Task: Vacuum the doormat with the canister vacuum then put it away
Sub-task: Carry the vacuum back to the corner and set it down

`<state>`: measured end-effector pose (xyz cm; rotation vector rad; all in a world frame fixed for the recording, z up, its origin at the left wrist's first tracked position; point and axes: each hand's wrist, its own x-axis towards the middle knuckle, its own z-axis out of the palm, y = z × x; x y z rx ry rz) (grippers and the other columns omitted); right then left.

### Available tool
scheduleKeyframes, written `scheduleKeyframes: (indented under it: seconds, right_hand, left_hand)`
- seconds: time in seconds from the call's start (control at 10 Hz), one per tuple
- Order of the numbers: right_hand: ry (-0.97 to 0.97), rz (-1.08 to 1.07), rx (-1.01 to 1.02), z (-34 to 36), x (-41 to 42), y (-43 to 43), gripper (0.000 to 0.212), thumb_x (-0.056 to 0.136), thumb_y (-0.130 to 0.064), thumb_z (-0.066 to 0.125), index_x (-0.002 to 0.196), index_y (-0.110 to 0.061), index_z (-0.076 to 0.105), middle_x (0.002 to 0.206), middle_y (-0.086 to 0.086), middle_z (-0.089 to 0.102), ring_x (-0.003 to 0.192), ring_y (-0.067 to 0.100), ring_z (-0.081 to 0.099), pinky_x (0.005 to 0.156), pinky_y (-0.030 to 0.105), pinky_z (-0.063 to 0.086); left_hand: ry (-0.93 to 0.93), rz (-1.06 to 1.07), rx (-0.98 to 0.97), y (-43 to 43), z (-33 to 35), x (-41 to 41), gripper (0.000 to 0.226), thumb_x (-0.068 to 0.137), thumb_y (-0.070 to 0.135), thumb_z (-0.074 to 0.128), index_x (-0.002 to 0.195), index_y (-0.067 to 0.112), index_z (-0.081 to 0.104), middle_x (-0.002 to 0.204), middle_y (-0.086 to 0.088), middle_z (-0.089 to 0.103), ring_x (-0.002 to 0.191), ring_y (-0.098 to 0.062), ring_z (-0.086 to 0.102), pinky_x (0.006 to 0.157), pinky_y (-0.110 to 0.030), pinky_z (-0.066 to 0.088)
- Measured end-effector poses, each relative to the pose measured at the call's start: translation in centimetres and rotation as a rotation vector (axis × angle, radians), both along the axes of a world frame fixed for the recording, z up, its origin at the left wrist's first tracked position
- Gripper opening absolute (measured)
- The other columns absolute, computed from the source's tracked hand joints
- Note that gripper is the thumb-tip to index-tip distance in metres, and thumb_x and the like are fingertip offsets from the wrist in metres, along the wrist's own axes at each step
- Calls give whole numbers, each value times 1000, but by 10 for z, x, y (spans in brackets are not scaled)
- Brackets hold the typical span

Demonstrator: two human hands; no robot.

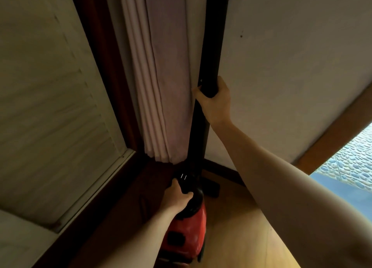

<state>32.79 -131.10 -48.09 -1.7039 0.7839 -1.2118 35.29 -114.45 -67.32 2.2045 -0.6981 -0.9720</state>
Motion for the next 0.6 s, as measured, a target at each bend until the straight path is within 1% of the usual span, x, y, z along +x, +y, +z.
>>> scheduleKeyframes:
  seconds: [0.1,0.2,0.3,0.4,0.5,0.6]
  right_hand:
    - [17,10,-23,2,2,0,36,84,-19,79,115,-8,66,103,4,72,98,20,70,90,43,60]
    - [35,15,-20,1,3,-2,45,83,-21,81,122,-6,64,112,10,73,103,21,70,95,44,59]
    - [50,15,-15,2,6,-2,53,81,-23,81,127,-7,63,116,9,72,106,20,69,97,43,58]
    - [89,30,-6,-1,5,1,60,81,-27,82,134,-10,59,124,5,69,113,19,66,101,41,56]
    - [122,53,-12,-6,-2,0,66,81,-25,84,139,-14,54,132,-4,63,118,13,61,104,33,52]
    - [198,53,-21,-6,-20,7,70,82,-22,85,142,-13,50,133,-2,59,117,12,57,101,29,50]
  left_hand:
    - [4,15,-19,1,1,0,57,87,28,72,134,9,45,132,-12,60,121,-29,61,94,-28,48]
    - [-9,25,-39,4,5,2,53,86,29,74,128,11,46,127,-9,61,115,-27,62,84,-24,47]
    - [-35,35,-79,7,11,6,54,87,30,73,130,13,45,121,-4,59,106,-20,61,80,-24,45]
    - [-110,24,-135,9,20,11,64,87,35,73,139,13,42,128,-5,58,109,-17,58,83,-23,44]
    - [-236,-26,-190,8,34,19,73,88,41,70,148,16,37,143,-3,49,131,-19,50,96,-25,42]
    - [-368,-63,-265,10,62,24,73,85,50,68,147,21,40,145,1,49,134,-18,47,108,-34,44]
